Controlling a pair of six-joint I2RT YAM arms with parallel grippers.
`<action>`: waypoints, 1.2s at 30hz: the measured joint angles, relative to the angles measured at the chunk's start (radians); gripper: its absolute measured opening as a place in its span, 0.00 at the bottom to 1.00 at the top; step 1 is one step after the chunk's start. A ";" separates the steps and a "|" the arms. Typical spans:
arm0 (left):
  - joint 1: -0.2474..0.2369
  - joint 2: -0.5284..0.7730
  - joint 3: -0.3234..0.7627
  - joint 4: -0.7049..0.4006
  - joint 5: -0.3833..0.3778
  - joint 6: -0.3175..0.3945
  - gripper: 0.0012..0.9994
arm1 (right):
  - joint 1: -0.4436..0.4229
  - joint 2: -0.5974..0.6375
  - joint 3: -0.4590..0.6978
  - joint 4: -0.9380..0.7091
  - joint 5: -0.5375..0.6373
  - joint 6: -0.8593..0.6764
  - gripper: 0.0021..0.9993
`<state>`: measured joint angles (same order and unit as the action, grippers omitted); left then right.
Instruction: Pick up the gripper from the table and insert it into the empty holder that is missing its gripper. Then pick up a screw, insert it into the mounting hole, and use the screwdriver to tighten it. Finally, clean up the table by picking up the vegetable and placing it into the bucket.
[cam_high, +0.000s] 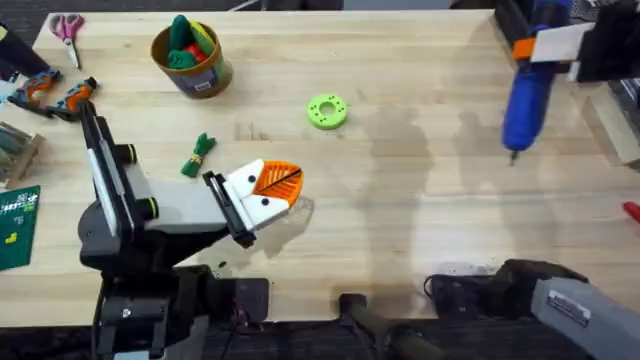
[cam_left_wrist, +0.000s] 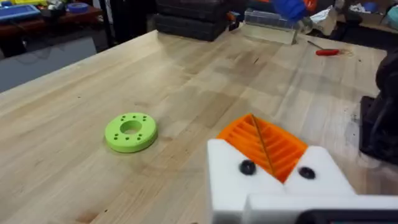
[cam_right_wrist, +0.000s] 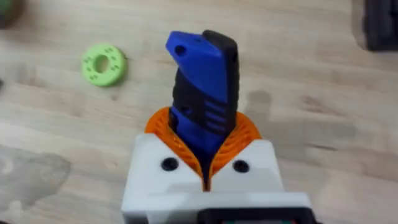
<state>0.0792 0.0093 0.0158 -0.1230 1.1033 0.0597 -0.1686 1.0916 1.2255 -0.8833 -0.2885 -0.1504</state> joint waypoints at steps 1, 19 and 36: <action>0.000 0.000 0.000 0.000 0.000 0.000 0.00 | 0.010 -0.025 -0.041 0.048 -0.019 0.019 0.02; 0.000 0.000 0.000 0.000 0.000 0.000 0.00 | 0.550 0.035 -0.277 0.878 -0.272 0.218 0.02; 0.000 0.000 0.000 0.000 0.000 0.000 0.00 | 0.878 0.042 -0.277 1.308 -0.308 0.225 0.02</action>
<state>0.0792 0.0092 0.0158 -0.1230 1.1030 0.0597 0.7090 1.1340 0.9485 0.4248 -0.5962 0.0750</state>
